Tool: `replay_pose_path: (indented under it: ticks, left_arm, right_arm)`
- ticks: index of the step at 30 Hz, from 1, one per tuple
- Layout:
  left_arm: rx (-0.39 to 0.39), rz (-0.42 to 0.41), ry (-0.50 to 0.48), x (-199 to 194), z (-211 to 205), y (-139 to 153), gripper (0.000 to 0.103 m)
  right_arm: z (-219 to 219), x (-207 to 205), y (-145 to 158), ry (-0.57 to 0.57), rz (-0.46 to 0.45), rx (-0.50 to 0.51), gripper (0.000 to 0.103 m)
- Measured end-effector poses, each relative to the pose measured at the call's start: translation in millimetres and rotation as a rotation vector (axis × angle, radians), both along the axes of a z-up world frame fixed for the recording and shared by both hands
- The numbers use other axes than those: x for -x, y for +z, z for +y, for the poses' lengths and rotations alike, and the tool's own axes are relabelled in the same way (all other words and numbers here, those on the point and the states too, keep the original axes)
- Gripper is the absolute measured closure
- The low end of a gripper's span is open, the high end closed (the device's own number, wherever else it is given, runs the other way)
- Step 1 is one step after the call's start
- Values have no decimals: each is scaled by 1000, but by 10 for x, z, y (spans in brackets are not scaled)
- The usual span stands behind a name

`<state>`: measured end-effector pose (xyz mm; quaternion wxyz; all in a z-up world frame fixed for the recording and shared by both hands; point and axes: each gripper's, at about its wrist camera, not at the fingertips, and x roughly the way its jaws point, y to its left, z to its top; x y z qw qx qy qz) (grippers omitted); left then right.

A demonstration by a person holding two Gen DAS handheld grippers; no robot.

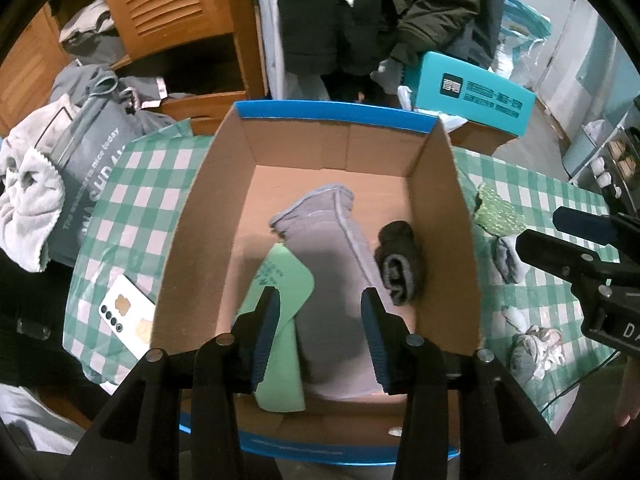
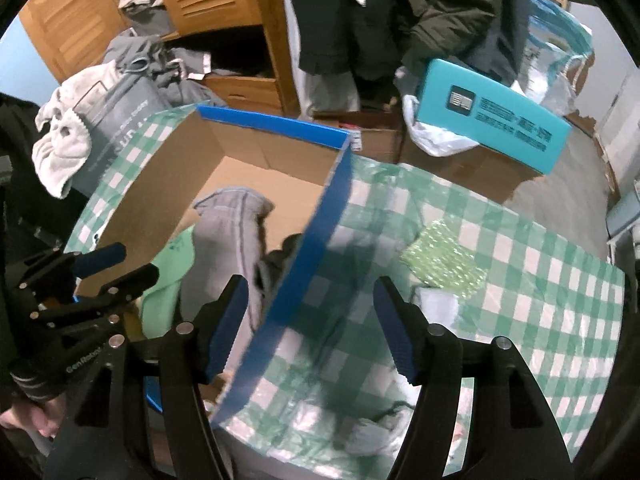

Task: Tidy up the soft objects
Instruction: 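Move both grippers out of the box toward the remaining items on the table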

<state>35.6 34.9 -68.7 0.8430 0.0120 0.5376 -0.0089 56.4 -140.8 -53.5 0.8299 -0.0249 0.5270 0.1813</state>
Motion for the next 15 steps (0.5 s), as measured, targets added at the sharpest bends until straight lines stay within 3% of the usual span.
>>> replay_pose_path:
  ticks: [15]
  left_arm:
    - [-4,0,-102,11,-547,59,59]
  right_arm:
    - [-715,99,-122,-116,21,-14,37]
